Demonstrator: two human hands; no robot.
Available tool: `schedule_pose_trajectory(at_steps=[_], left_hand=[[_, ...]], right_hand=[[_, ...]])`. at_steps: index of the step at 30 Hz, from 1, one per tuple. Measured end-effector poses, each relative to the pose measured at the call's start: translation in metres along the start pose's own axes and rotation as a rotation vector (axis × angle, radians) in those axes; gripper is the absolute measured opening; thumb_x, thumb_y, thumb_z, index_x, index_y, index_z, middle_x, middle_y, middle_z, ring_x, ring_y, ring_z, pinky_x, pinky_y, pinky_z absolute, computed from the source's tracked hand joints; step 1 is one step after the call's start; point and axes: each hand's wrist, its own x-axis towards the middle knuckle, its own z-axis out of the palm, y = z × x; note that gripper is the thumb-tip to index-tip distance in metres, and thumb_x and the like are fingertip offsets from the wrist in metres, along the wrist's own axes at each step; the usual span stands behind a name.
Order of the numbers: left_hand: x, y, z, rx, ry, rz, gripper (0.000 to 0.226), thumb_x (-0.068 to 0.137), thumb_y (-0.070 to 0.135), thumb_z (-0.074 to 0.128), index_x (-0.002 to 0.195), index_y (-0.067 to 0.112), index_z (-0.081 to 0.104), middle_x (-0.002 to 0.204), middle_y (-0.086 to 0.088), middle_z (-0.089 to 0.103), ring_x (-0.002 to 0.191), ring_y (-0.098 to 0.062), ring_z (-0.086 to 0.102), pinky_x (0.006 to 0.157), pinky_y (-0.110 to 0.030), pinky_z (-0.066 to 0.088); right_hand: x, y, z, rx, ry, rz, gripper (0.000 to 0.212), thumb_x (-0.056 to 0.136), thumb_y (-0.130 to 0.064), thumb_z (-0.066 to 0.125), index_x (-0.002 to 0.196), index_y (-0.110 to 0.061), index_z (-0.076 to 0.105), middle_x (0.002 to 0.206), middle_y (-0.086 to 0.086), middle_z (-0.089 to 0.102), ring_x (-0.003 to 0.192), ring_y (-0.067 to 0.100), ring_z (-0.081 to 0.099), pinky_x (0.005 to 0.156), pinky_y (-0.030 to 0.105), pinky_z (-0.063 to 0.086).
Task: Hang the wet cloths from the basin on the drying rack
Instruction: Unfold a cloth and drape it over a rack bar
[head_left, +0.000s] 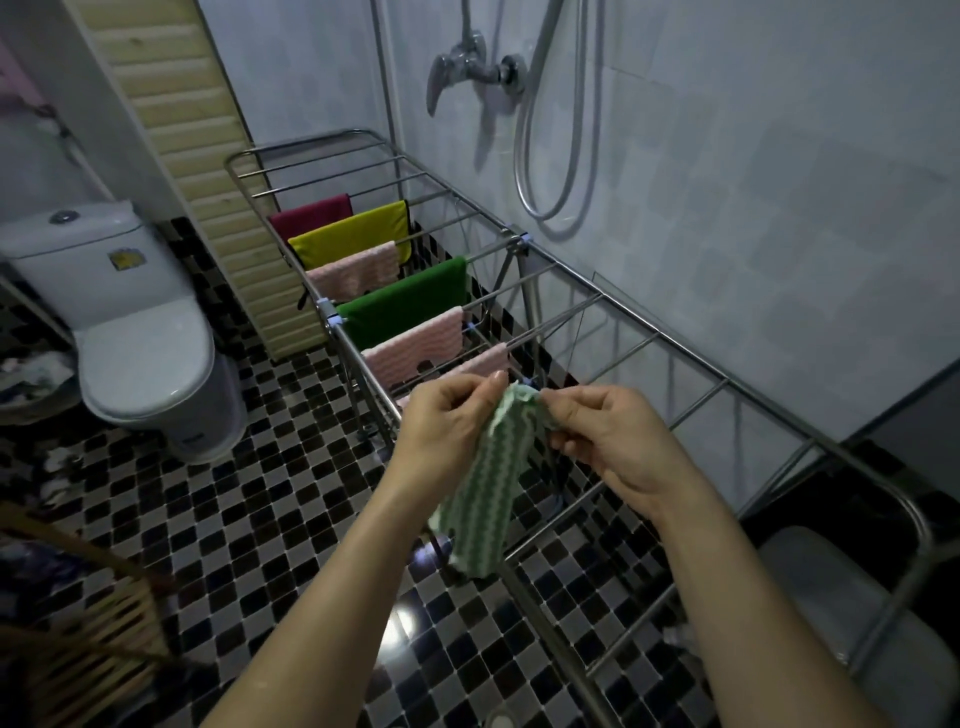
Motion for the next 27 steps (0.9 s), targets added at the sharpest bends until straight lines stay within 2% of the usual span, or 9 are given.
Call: schedule_pose_trajectory(at_steps=[4, 6, 9, 13, 17, 20, 22, 25, 27], left_hand=[[-0.001, 0.005, 0.003, -0.011, -0.051, -0.001, 0.035, 0.077, 0.044, 0.061, 0.080, 0.012, 0.075, 0.072, -0.005, 0.072, 0.066, -0.020, 0.069, 0.063, -0.033, 0.056], [0.000, 0.005, 0.004, -0.037, -0.064, -0.013, 0.033, 0.078, 0.042, 0.061, 0.081, 0.012, 0.075, 0.077, -0.006, 0.073, 0.074, -0.023, 0.071, 0.069, -0.037, 0.059], [0.001, 0.004, 0.004, -0.106, -0.092, -0.045, 0.026, 0.080, 0.035, 0.062, 0.085, 0.014, 0.075, 0.082, -0.007, 0.074, 0.080, -0.025, 0.071, 0.074, -0.040, 0.059], [0.003, 0.001, 0.008, -0.138, 0.016, 0.027, 0.015, 0.080, 0.027, 0.067, 0.086, 0.016, 0.075, 0.086, -0.004, 0.075, 0.081, -0.020, 0.070, 0.074, -0.035, 0.059], [0.009, 0.005, 0.002, -0.280, 0.134, -0.023, 0.014, 0.079, 0.025, 0.067, 0.082, 0.013, 0.074, 0.080, 0.001, 0.074, 0.067, -0.005, 0.066, 0.060, -0.021, 0.053], [0.016, 0.007, -0.011, -0.282, 0.157, -0.047, 0.023, 0.078, 0.031, 0.066, 0.085, 0.010, 0.073, 0.079, -0.002, 0.072, 0.068, -0.011, 0.065, 0.063, -0.026, 0.054], [0.016, 0.009, -0.015, -0.264, 0.097, -0.068, 0.026, 0.076, 0.033, 0.067, 0.088, 0.010, 0.073, 0.084, -0.003, 0.074, 0.073, -0.016, 0.068, 0.067, -0.030, 0.057], [0.013, 0.008, -0.016, -0.037, -0.159, -0.129, 0.034, 0.071, 0.033, 0.068, 0.101, 0.016, 0.071, 0.090, 0.008, 0.073, 0.076, -0.003, 0.069, 0.067, -0.020, 0.055], [0.013, 0.000, -0.015, 0.208, -0.318, -0.189, 0.037, 0.070, 0.036, 0.073, 0.104, 0.024, 0.070, 0.097, 0.005, 0.072, 0.084, -0.004, 0.067, 0.077, -0.024, 0.054]], right_hand=[[-0.001, -0.001, 0.003, -0.030, -0.132, -0.011, 0.032, 0.076, -0.026, 0.071, 0.105, -0.016, 0.068, 0.078, -0.002, 0.069, 0.071, 0.010, 0.067, 0.061, 0.022, 0.053], [0.001, 0.001, 0.006, -0.047, -0.074, -0.049, 0.029, 0.079, -0.018, 0.073, 0.106, -0.017, 0.067, 0.086, -0.001, 0.068, 0.080, 0.013, 0.069, 0.066, 0.025, 0.055], [0.004, 0.008, 0.007, -0.026, 0.023, -0.101, 0.032, 0.081, -0.003, 0.072, 0.109, -0.018, 0.065, 0.105, 0.010, 0.066, 0.097, 0.024, 0.069, 0.078, 0.036, 0.058], [0.004, 0.006, 0.002, 0.039, -0.012, -0.108, 0.047, 0.079, 0.009, 0.068, 0.116, -0.018, 0.060, 0.107, 0.016, 0.063, 0.093, 0.025, 0.067, 0.077, 0.036, 0.058], [0.004, 0.004, -0.012, -0.230, -0.090, -0.076, 0.047, 0.077, 0.009, 0.068, 0.113, -0.021, 0.062, 0.108, 0.013, 0.065, 0.089, 0.021, 0.066, 0.081, 0.038, 0.059], [0.006, 0.004, -0.023, -0.457, 0.018, -0.092, 0.029, 0.082, 0.002, 0.065, 0.100, -0.021, 0.066, 0.096, 0.002, 0.070, 0.080, 0.010, 0.068, 0.070, 0.023, 0.056], [0.012, 0.007, -0.029, -0.539, 0.146, -0.107, 0.020, 0.085, -0.002, 0.062, 0.092, -0.019, 0.068, 0.089, 0.002, 0.070, 0.078, 0.012, 0.066, 0.062, 0.018, 0.053], [0.022, 0.009, -0.035, -0.574, 0.241, -0.119, 0.023, 0.088, -0.002, 0.056, 0.082, -0.020, 0.070, 0.083, 0.002, 0.070, 0.077, 0.025, 0.067, 0.067, 0.036, 0.056], [0.028, 0.007, -0.039, -0.637, 0.244, -0.134, 0.026, 0.087, -0.003, 0.053, 0.075, -0.021, 0.067, 0.080, 0.002, 0.069, 0.076, 0.022, 0.065, 0.069, 0.040, 0.056]])
